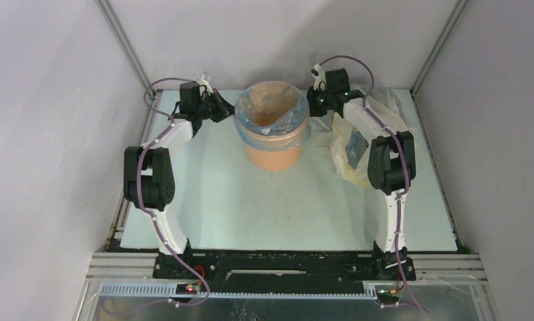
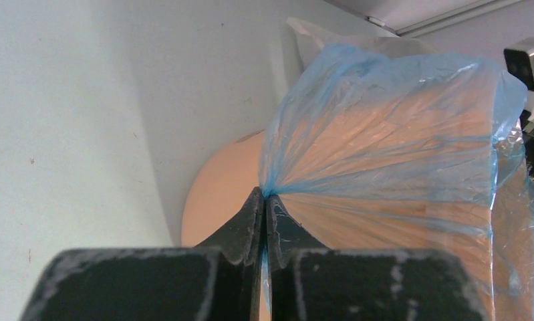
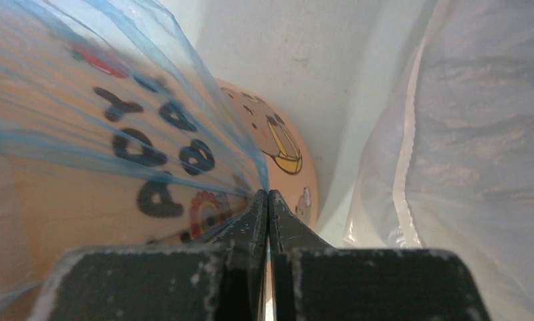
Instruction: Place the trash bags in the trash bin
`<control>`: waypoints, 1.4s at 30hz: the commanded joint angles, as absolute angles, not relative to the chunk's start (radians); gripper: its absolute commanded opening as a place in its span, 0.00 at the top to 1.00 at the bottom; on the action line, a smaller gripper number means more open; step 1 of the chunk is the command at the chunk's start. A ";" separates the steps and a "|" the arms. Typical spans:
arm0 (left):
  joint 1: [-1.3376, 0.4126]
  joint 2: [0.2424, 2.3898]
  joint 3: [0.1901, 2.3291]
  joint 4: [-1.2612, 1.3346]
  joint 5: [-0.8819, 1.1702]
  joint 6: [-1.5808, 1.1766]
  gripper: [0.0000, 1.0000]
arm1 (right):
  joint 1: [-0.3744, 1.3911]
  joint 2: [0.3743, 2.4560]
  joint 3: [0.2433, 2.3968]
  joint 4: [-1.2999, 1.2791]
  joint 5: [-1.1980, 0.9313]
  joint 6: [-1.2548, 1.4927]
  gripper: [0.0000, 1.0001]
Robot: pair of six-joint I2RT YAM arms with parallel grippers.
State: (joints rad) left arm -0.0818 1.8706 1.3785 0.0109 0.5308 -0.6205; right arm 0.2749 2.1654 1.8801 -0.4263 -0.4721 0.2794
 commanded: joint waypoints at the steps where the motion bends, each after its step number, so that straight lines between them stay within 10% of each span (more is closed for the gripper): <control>1: -0.080 1.843 1.405 0.020 0.544 -0.610 0.94 | 0.279 2.078 1.849 -0.424 -0.442 0.280 1.00; 20: -0.063 1.729 1.367 0.017 0.489 -0.608 0.92 | 0.220 1.991 1.883 -0.449 -0.407 0.272 0.99; 24: -0.064 1.743 1.360 0.017 0.503 -0.613 0.81 | 0.225 1.978 1.923 -0.510 -0.347 0.229 0.62; 31: -0.064 1.753 1.360 0.014 0.507 -0.613 0.76 | 0.264 1.875 1.973 -0.596 -0.209 0.131 0.51; 34: -0.064 1.753 1.359 0.011 0.510 -0.610 0.76 | 0.310 1.835 1.995 -0.602 -0.185 0.065 0.61; 38: -0.064 1.746 1.351 0.006 0.514 -0.604 0.77 | 0.378 1.836 2.074 -0.643 -0.221 0.003 1.00; 42: -0.065 1.740 1.340 0.008 0.525 -0.606 0.82 | 0.450 1.942 2.247 -0.780 -0.280 -0.095 1.00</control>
